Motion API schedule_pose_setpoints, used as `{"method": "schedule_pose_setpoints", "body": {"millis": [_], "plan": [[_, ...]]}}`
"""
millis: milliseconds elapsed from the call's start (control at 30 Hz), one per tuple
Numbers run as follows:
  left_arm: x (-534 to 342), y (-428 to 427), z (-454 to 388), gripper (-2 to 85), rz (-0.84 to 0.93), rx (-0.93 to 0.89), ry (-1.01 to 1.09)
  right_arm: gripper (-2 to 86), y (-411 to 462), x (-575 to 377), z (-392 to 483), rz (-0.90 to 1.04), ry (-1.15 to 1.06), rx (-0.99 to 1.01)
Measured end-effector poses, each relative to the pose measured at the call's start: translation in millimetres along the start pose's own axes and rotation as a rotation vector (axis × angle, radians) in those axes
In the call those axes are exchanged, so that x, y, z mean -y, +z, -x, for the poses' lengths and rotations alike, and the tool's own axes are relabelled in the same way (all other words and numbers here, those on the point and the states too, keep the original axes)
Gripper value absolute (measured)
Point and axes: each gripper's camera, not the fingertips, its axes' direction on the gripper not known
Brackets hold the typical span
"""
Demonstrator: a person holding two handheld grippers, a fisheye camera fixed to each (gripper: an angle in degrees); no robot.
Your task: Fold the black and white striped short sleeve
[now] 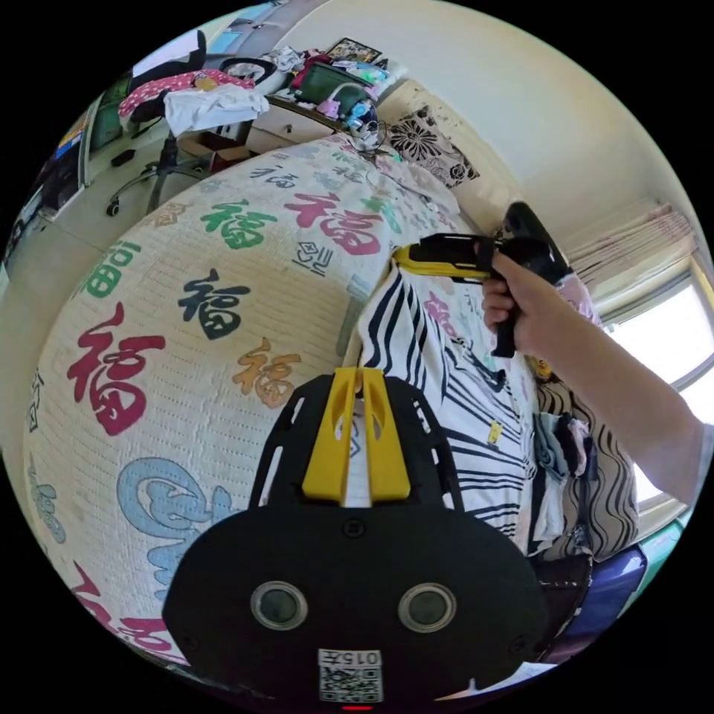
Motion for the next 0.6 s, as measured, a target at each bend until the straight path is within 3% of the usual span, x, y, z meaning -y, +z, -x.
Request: {"method": "schedule_pose_setpoints", "body": {"millis": [100, 200, 400, 533, 600], "plan": [[-2, 5, 13, 5.8, 0.087, 0.067, -0.051, 1.6, 27, 10, -3, 0.079, 0.01, -0.144], [-27, -16, 27, 6.6, 0.095, 0.015, -0.093, 2.0, 21, 8, -8, 0.032, -0.015, -0.254], [-136, -42, 36, 7.7, 0.387, -0.068, -0.107, 2.6, -8, -42, -20, -0.043, -0.105, -0.019], [-206, -46, 21, 8.3, 0.621, -0.121, -0.073, 4.0, 0, -118, -31, 0.022, -0.089, -0.017], [-223, -40, 15, 8.1, 0.689, -0.115, -0.058, 5.2, 17, -183, -50, 0.121, 0.029, -0.051]]}}
